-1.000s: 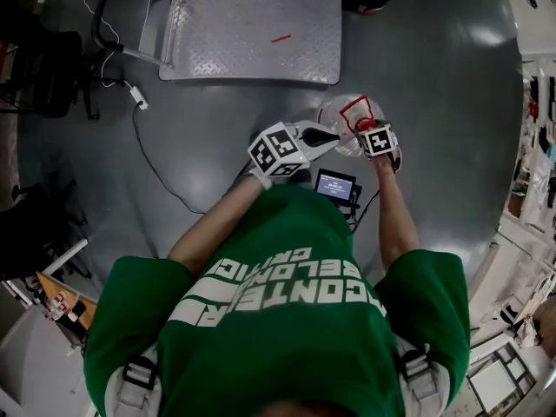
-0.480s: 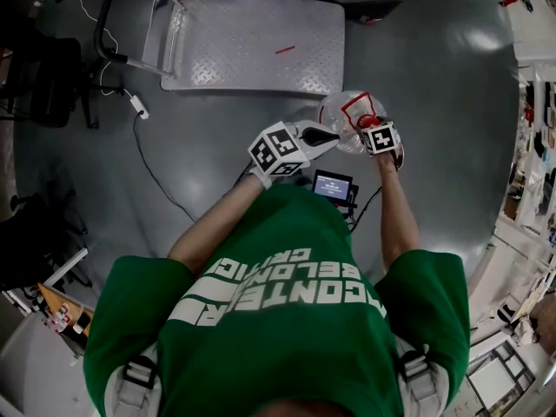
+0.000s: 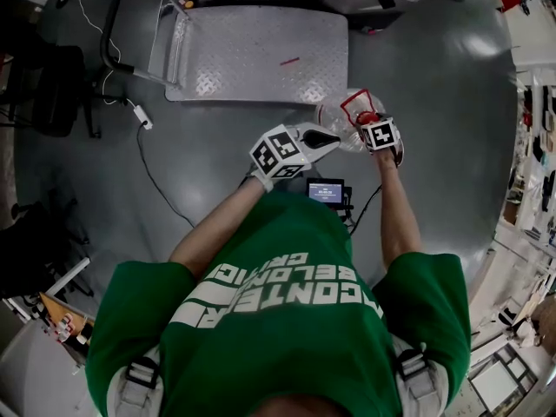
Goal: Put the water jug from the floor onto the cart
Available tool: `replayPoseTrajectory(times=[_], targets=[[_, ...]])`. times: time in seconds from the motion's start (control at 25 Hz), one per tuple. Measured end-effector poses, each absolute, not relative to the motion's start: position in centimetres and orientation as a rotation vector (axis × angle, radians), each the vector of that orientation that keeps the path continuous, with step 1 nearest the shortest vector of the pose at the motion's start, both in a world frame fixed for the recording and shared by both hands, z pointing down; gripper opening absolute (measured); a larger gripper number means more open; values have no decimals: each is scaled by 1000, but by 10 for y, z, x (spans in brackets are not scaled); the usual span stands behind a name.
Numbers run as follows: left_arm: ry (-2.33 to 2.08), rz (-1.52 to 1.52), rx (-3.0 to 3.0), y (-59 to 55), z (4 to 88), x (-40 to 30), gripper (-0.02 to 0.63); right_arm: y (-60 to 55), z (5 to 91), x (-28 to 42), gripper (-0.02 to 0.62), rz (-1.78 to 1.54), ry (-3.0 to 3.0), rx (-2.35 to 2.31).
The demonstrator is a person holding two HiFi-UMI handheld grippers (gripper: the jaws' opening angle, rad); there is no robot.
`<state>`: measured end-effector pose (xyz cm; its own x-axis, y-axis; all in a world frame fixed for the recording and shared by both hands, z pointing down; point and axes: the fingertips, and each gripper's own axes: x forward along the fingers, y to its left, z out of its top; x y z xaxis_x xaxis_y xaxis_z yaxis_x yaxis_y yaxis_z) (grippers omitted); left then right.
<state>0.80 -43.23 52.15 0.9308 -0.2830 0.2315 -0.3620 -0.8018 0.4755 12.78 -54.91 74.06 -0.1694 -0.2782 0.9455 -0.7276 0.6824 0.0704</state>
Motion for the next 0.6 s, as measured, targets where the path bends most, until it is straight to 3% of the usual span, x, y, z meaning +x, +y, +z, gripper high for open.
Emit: replayPoseTrajectory(times=[0.6], targets=[[-594,187,2475,-479,542,-31,6,-603,764,52,299,434,-1794,666]])
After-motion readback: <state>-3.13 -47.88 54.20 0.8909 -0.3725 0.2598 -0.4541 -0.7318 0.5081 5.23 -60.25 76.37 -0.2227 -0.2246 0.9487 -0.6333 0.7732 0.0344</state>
